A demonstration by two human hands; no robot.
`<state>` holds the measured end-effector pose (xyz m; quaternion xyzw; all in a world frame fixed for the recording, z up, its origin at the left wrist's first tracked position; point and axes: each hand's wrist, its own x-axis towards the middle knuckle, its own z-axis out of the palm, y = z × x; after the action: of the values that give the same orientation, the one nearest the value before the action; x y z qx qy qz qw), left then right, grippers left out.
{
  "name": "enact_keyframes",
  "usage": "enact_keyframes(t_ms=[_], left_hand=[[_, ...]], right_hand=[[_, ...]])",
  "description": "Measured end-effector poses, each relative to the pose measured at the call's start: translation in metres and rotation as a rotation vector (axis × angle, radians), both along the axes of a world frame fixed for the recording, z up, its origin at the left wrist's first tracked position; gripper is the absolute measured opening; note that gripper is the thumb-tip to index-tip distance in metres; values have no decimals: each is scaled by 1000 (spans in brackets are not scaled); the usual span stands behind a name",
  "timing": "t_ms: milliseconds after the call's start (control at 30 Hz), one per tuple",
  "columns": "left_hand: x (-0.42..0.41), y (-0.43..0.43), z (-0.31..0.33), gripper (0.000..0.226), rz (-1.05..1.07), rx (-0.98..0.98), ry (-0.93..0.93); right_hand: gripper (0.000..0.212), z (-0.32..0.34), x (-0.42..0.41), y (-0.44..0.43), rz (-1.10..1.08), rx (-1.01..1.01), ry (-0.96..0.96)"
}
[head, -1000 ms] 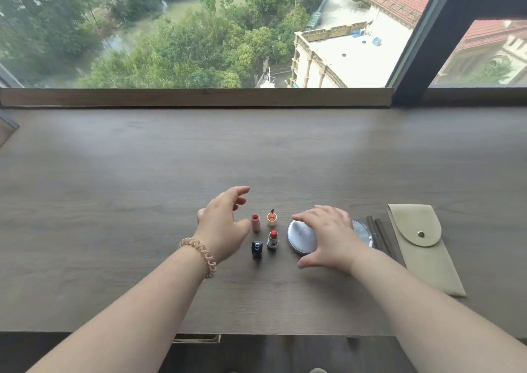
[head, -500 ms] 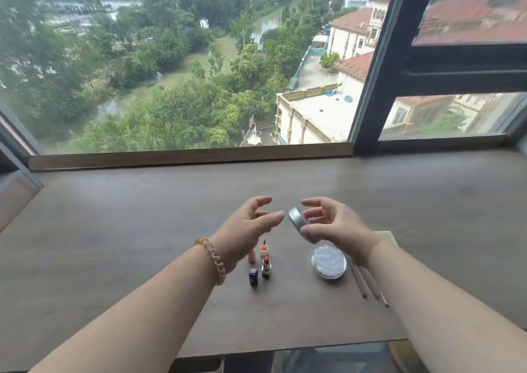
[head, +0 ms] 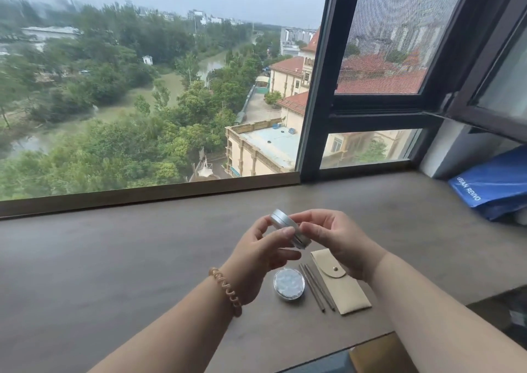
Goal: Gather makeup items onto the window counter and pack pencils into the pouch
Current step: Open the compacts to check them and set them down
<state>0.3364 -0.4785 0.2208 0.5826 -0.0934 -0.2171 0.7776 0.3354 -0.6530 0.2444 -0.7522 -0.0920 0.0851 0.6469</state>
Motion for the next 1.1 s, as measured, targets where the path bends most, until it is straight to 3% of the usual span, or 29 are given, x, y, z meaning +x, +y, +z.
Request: enact_keyframes(t_ms=[100, 233, 400, 533, 700, 867, 967, 1100], left_hand=[[-1, -7, -3, 40, 16, -33, 28], [-1, -23, -7, 37, 65, -34, 36], [-1, -56, -14, 56, 153, -55, 26], [1, -90, -19, 50, 241, -85, 68], [7, -119, -24, 42, 382, -153, 135], [11, -132, -25, 38, 424, -203, 135], [11, -130, -22, 36, 377, -203, 108], [15, -119, -26, 46, 375, -315, 218]], right_hand=[[47, 0, 0, -9, 49, 17, 32], [45, -2, 7, -20, 64, -37, -19], [33, 12, 13, -42, 196, -467, -281], [36, 18, 29, -63, 294, -803, -440], [34, 13, 40, -76, 381, -1061, -634], [35, 7, 44, -88, 340, -1009, -744], [39, 4, 47, -94, 332, -904, -753], [52, -6, 51, -90, 208, -719, -703]])
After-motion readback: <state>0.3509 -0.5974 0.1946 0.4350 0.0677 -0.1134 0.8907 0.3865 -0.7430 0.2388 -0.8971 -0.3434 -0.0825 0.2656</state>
